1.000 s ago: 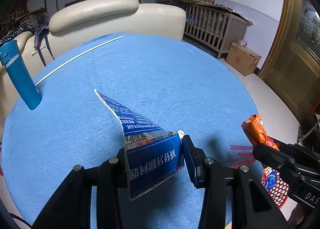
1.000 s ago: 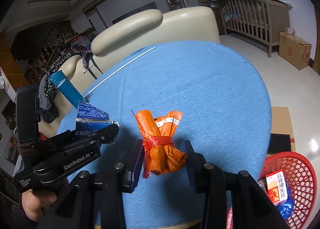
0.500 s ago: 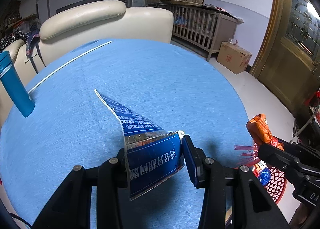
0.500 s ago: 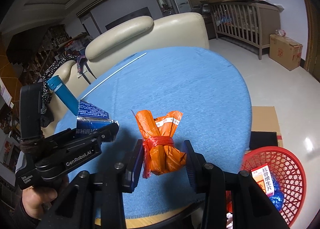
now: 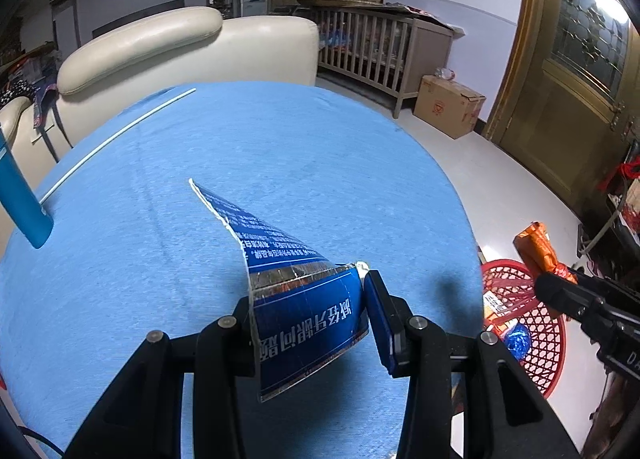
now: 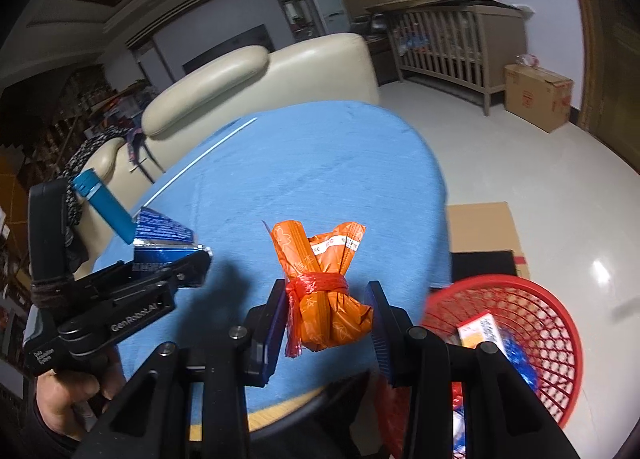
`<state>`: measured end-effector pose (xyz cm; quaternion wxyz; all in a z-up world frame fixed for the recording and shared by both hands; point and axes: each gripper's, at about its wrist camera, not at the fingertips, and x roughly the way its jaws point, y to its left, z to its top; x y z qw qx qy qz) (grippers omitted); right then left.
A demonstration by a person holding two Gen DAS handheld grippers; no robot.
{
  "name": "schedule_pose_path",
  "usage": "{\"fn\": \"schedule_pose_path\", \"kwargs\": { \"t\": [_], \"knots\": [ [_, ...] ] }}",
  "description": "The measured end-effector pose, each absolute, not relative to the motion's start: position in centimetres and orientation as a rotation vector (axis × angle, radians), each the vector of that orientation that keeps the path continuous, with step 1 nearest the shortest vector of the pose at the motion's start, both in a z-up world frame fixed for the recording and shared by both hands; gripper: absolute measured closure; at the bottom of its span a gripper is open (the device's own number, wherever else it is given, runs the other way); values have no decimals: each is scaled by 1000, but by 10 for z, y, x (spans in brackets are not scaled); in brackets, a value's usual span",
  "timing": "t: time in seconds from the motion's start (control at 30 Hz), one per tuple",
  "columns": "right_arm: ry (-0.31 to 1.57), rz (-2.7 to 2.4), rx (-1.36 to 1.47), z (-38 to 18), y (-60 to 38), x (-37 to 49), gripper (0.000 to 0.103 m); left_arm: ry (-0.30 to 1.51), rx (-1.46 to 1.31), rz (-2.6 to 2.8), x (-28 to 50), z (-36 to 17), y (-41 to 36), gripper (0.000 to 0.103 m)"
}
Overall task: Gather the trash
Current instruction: 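Carry the orange bundle and blue packet over the red basket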
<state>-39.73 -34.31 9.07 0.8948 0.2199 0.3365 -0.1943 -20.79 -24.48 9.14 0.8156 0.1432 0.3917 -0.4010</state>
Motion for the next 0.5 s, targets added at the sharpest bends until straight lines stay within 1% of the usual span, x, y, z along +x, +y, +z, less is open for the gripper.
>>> {"fn": "schedule_pose_path", "kwargs": {
  "t": [0.5],
  "knots": [
    [682, -528, 511, 86, -383, -452, 62, 821, 422, -994, -262, 93, -297, 58]
  ]
}}
